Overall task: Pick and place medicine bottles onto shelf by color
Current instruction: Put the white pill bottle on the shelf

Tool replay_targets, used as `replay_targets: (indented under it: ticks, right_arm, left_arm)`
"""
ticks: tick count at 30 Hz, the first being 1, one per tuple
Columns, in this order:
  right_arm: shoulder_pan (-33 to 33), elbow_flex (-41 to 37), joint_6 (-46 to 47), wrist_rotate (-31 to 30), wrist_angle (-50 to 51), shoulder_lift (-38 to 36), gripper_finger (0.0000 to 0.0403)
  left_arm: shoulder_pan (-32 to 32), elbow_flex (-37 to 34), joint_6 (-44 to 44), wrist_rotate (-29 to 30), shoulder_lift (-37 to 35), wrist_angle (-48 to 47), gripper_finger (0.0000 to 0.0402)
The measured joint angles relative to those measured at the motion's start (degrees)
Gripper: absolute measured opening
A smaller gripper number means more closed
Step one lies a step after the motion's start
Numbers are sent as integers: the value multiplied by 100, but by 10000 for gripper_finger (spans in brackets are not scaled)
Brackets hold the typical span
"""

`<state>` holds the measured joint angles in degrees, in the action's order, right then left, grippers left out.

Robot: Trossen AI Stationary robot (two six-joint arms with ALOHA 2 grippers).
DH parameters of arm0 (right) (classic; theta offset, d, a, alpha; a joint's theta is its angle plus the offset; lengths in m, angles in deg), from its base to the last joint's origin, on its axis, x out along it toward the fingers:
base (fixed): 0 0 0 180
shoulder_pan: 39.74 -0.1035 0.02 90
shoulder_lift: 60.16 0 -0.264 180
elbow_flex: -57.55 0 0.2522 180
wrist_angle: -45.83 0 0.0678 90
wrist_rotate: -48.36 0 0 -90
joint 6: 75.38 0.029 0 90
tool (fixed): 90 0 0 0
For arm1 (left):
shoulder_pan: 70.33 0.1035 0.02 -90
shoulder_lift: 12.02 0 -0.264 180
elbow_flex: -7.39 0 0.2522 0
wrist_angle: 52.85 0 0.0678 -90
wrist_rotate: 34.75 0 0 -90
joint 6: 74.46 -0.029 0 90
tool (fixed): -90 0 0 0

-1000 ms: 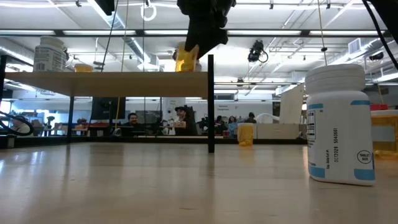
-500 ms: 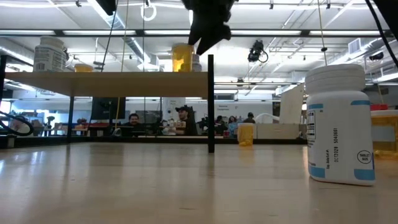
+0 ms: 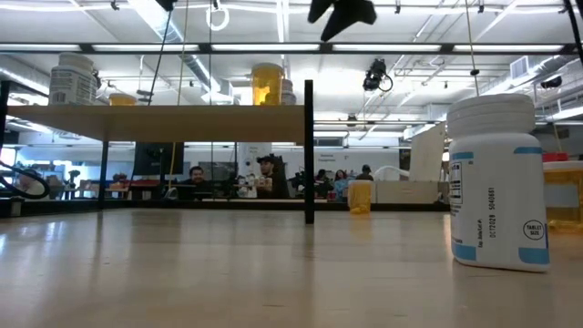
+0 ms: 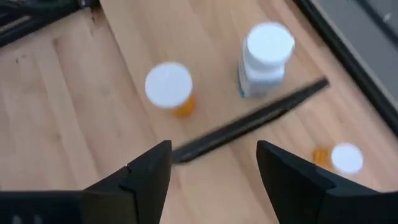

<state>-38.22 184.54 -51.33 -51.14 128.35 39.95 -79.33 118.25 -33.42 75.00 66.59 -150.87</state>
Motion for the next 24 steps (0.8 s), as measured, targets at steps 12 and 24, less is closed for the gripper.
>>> replay_targets:
  ticks: [12, 24]
  right_arm:
    - [-726, -5, 1117, 195, 1399, -147, 301]
    - [-1119, -8, 1925, -702, 1599, -976, 299]
  left_arm:
    - [-611, 7, -1018, 7, 101, 2087, 107]
    - [-971, 2, -760, -54, 1087, 3612, 107]
